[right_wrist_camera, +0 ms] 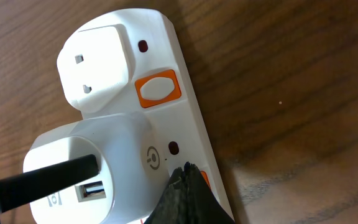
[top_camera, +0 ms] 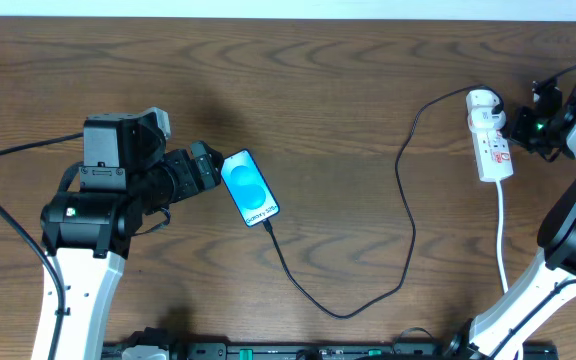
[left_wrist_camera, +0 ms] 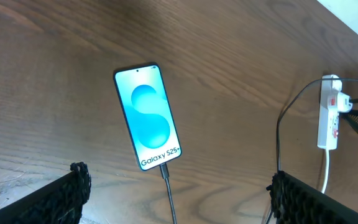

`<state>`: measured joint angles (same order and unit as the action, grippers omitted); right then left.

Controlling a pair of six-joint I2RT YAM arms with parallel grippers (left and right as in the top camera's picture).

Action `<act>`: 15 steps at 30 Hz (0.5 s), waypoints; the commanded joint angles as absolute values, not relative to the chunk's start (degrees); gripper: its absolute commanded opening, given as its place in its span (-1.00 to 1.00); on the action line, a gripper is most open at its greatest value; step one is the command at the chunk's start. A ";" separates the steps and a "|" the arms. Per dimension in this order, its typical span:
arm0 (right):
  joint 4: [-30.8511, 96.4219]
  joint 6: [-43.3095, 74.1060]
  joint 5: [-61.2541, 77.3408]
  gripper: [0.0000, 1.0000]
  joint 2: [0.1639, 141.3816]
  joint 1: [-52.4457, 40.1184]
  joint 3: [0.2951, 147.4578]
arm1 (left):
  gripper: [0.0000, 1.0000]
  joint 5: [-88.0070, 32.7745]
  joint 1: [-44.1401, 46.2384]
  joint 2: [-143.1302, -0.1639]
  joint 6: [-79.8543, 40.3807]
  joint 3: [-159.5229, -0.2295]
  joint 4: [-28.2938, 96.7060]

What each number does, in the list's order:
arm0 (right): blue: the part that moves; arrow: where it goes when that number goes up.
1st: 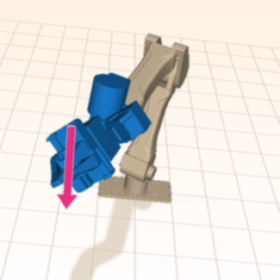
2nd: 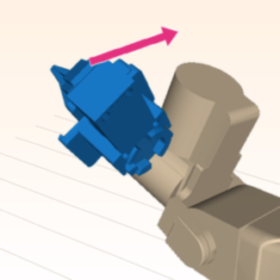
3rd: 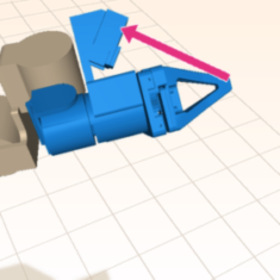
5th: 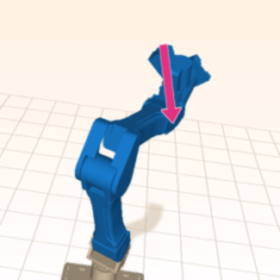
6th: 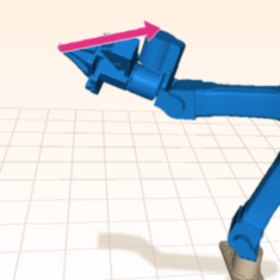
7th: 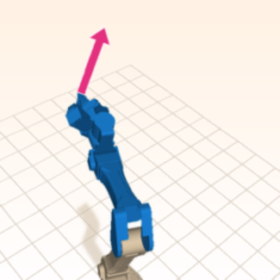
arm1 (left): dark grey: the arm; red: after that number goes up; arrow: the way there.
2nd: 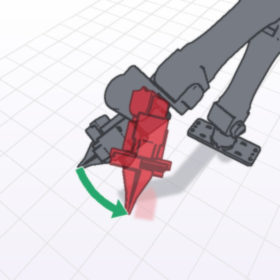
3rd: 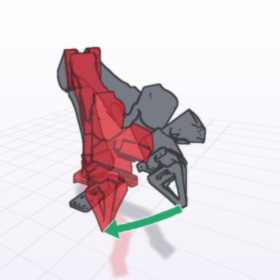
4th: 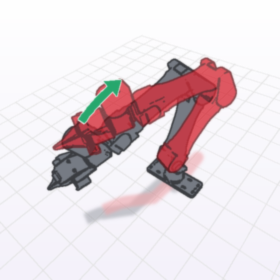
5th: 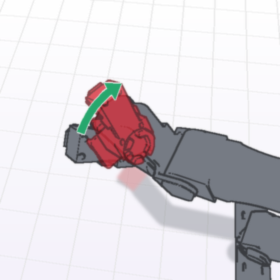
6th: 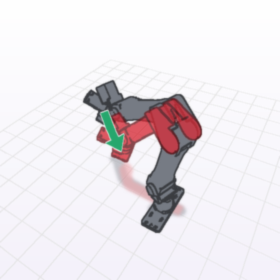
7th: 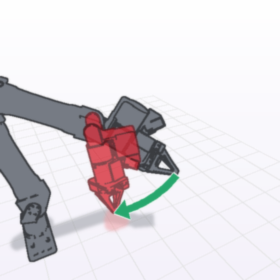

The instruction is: Plug charger to phone and switch on socket

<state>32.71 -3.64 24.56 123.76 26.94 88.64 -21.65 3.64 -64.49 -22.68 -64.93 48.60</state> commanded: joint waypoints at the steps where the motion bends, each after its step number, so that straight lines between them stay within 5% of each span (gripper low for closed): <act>1: 33.63 -4.82 29.93 -0.98 122.26 23.88 87.11 | 0.88 -21.17 3.57 -64.07 -22.55 -65.98 48.58; 15: 33.67 -4.75 29.95 -0.98 122.26 21.30 85.03 | 0.88 -21.15 3.57 -64.07 -22.55 -65.98 48.58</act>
